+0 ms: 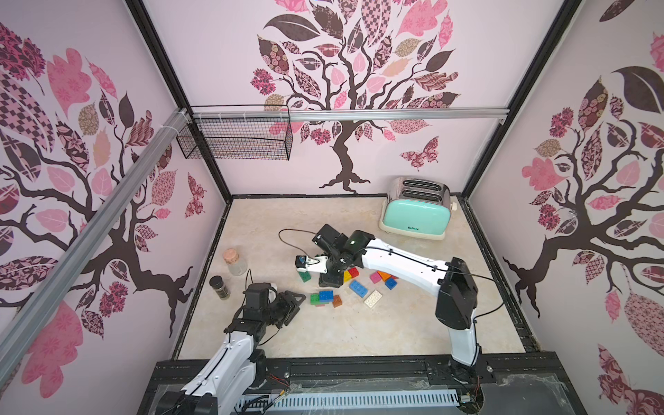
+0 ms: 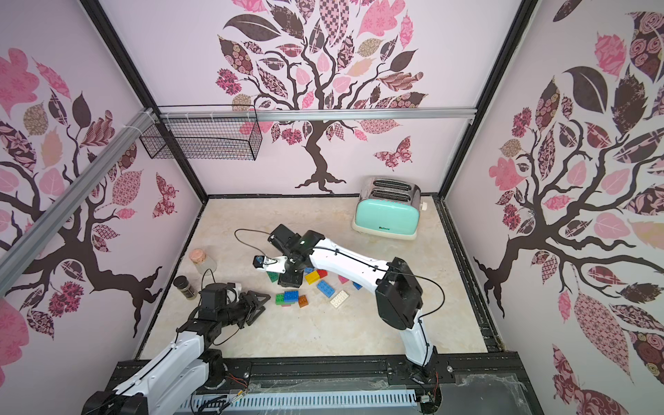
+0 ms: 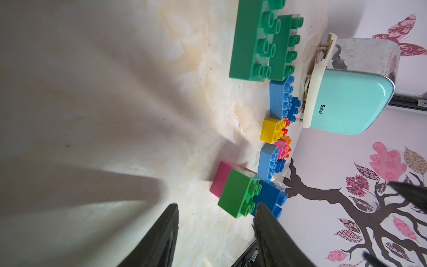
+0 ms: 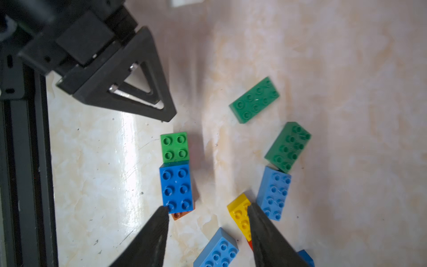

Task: Assemble a heart with lego
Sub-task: Pick up the lego brick from the center of the board.

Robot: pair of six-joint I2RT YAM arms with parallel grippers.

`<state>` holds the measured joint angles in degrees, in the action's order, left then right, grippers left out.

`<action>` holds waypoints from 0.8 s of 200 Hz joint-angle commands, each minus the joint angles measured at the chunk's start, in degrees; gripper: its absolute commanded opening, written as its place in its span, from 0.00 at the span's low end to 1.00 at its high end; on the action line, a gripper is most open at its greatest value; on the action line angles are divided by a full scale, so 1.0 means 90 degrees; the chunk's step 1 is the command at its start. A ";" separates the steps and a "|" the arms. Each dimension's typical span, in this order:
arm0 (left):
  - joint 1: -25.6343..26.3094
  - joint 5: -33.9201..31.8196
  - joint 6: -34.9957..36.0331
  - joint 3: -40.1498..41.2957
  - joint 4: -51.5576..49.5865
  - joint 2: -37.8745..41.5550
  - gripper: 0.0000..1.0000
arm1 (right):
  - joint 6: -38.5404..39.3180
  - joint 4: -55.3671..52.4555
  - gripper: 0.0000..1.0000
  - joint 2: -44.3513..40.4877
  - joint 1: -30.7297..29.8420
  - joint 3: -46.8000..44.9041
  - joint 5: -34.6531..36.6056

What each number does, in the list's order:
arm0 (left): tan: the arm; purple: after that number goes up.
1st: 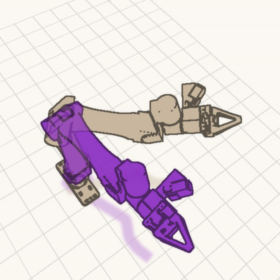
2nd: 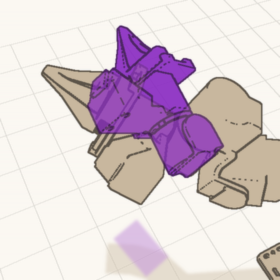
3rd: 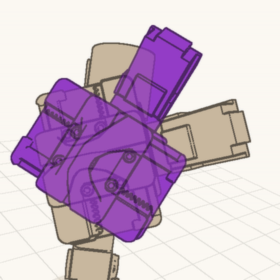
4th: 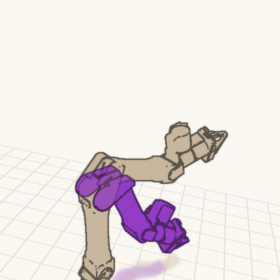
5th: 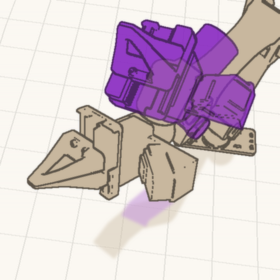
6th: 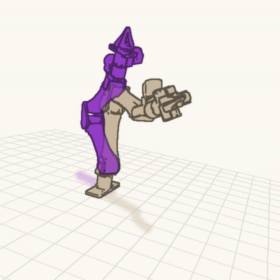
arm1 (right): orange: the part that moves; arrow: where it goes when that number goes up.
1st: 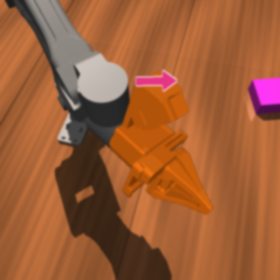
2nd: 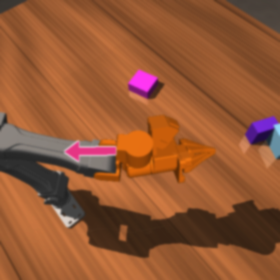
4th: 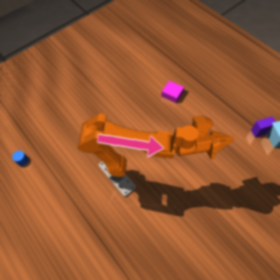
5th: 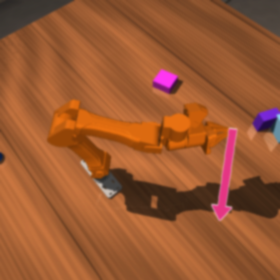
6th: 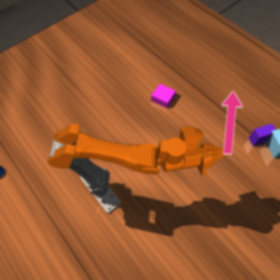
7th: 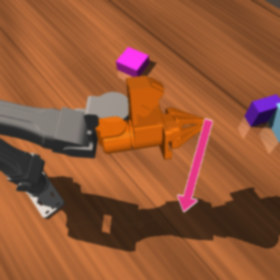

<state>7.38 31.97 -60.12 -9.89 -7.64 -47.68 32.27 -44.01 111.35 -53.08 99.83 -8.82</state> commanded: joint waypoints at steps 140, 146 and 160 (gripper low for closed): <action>0.0007 -0.0239 0.1046 -0.1003 -0.0765 -0.0782 0.56 | -0.3509 0.1831 0.52 -0.1096 0.1591 -0.3212 -0.0425; 0.0005 -0.0240 0.1036 -0.0993 -0.0755 -0.0765 0.56 | -0.3578 0.1912 0.52 -0.1115 0.1574 -0.3299 -0.0408; 0.0006 -0.0250 0.1017 -0.0965 -0.0755 -0.0738 0.56 | -0.3695 0.2148 0.54 -0.1164 0.1517 -0.3439 -0.0394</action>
<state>7.38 30.22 -51.99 -17.58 -14.41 -54.68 2.90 -27.83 102.69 -38.68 69.84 -13.06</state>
